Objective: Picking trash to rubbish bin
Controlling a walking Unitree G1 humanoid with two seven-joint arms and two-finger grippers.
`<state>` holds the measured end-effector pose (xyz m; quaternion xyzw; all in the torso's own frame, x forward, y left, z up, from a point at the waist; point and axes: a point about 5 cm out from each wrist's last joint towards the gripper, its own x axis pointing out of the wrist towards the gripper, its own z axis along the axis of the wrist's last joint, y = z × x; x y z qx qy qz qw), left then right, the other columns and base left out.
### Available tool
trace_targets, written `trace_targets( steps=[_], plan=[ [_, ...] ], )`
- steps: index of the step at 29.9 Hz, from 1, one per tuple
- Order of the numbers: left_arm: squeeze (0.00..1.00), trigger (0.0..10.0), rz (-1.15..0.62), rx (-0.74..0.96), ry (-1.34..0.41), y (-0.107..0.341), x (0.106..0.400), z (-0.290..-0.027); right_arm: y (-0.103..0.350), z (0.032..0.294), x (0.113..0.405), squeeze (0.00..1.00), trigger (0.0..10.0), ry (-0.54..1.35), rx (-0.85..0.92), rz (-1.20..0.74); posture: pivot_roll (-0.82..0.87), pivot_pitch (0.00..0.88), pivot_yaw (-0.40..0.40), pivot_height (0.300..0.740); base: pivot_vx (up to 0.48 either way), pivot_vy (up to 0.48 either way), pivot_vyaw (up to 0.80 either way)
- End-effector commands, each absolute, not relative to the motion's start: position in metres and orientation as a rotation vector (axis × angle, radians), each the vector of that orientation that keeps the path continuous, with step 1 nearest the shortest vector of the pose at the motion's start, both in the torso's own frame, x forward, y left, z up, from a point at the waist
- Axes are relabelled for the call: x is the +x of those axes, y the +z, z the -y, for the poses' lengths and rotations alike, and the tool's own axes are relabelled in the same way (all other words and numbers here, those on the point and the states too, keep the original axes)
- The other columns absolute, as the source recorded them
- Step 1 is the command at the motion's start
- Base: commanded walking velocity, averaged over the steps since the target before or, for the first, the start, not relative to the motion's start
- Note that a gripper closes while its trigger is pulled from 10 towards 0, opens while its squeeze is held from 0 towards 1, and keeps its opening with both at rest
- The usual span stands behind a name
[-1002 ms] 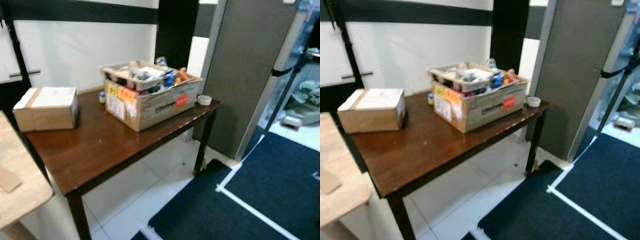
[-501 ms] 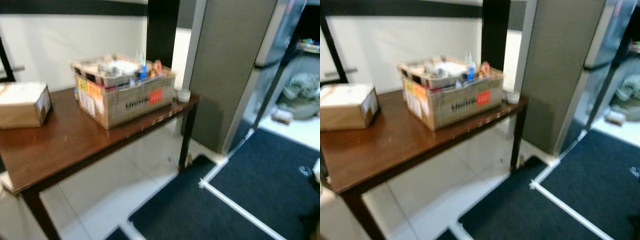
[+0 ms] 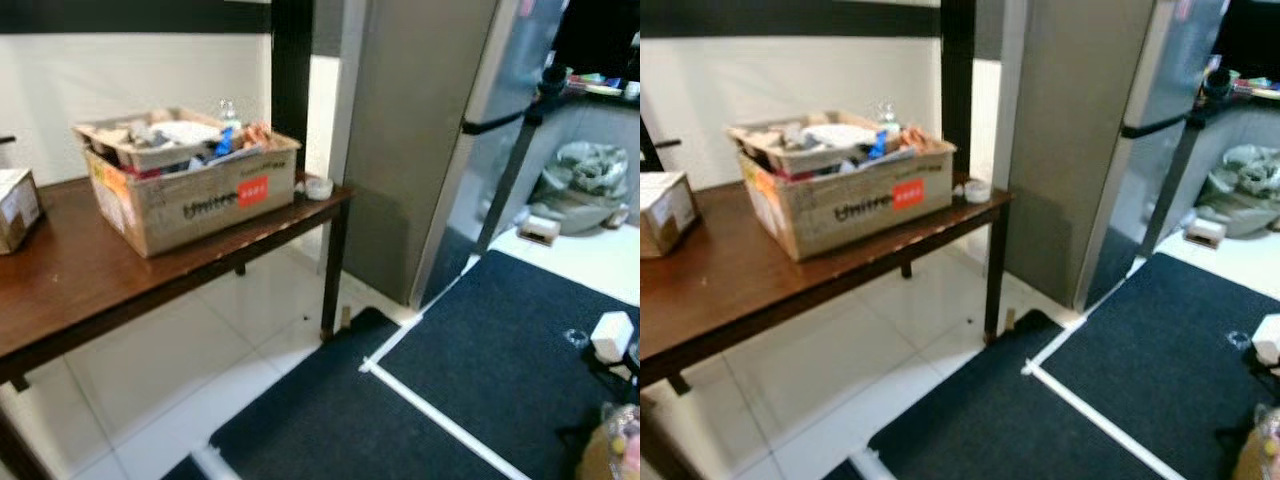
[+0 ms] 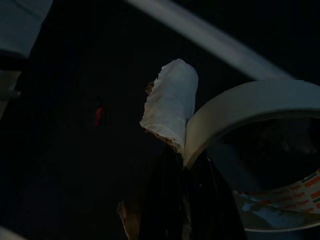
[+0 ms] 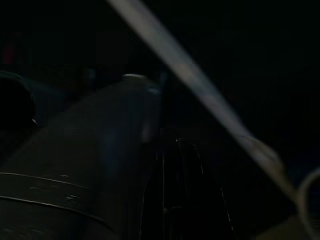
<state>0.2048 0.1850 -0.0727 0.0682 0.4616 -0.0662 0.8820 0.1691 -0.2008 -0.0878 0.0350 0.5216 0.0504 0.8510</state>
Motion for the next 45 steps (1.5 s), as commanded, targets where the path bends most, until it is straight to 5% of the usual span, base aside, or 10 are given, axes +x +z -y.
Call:
trace_targets(
  steps=[1,45],
  plan=[
    [0.00,10.0,-1.005,0.139,-0.120,-0.0770,0.1968,-0.1893,-0.0898,0.1965,0.1660,0.00,10.0,0.110,0.090,-1.106,-0.10,0.102,-0.044,0.740,0.000,0.480,0.00],
    [0.00,10.0,-0.921,0.130,-0.145,-0.0717,0.2048,-0.1865,-0.0905,0.1915,0.1662,0.00,10.0,0.132,0.054,-1.093,-0.10,0.092,-0.035,0.740,0.000,0.055,0.00]
  ],
)
